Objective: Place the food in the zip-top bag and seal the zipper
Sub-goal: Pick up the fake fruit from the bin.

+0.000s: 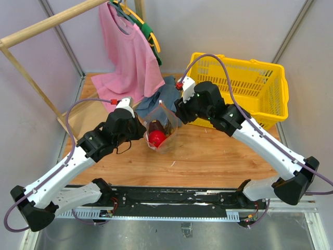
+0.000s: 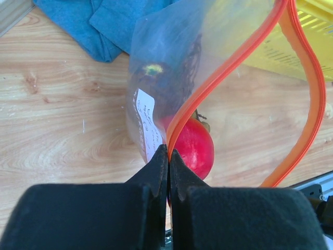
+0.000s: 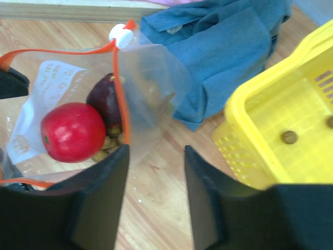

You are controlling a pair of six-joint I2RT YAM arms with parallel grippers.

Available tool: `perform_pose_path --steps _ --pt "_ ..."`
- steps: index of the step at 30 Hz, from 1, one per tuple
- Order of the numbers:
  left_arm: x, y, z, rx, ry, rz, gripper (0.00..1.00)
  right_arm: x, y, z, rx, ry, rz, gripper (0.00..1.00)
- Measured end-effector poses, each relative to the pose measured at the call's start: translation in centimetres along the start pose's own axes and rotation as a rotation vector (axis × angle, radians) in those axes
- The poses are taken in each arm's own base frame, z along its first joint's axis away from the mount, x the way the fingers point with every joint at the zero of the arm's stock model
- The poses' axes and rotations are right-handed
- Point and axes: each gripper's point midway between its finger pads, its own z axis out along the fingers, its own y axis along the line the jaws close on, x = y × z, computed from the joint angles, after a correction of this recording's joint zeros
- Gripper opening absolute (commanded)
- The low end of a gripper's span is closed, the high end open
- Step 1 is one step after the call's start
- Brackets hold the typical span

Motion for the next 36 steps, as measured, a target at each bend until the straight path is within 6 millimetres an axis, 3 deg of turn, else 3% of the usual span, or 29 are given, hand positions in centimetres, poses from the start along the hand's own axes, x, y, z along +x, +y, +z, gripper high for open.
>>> perform_pose_path --steps 2,6,10,12,17,22,26,36 --pt "0.0 0.0 0.0 0.001 -0.002 0.001 0.00 -0.5 -0.9 -0.5 0.017 -0.002 -0.004 0.62" --pt "0.0 0.0 0.1 0.004 -0.006 0.003 0.00 -1.9 -4.0 -2.1 0.089 -0.009 0.007 0.68" --pt "-0.1 -0.1 0.1 0.005 -0.008 0.006 0.00 -1.9 -8.8 -3.7 0.208 0.013 0.055 0.73" --pt "-0.1 0.0 0.1 0.005 -0.010 0.009 0.00 -1.0 -11.5 -4.4 0.282 0.044 0.090 0.75" --pt "-0.4 -0.1 -0.1 0.014 -0.022 0.019 0.00 3.3 -18.9 -5.8 0.463 0.160 0.209 0.83" --pt "-0.5 0.1 0.0 0.009 -0.034 0.026 0.00 7.6 -24.6 -6.7 0.574 0.260 0.325 0.88" --pt "-0.4 0.2 0.1 0.010 -0.036 0.039 0.00 10.5 -27.4 -6.4 0.585 0.321 0.407 0.91" --pt "-0.4 0.2 0.4 0.018 -0.047 0.060 0.00 18.0 -31.4 -5.2 0.584 0.523 0.577 0.95"
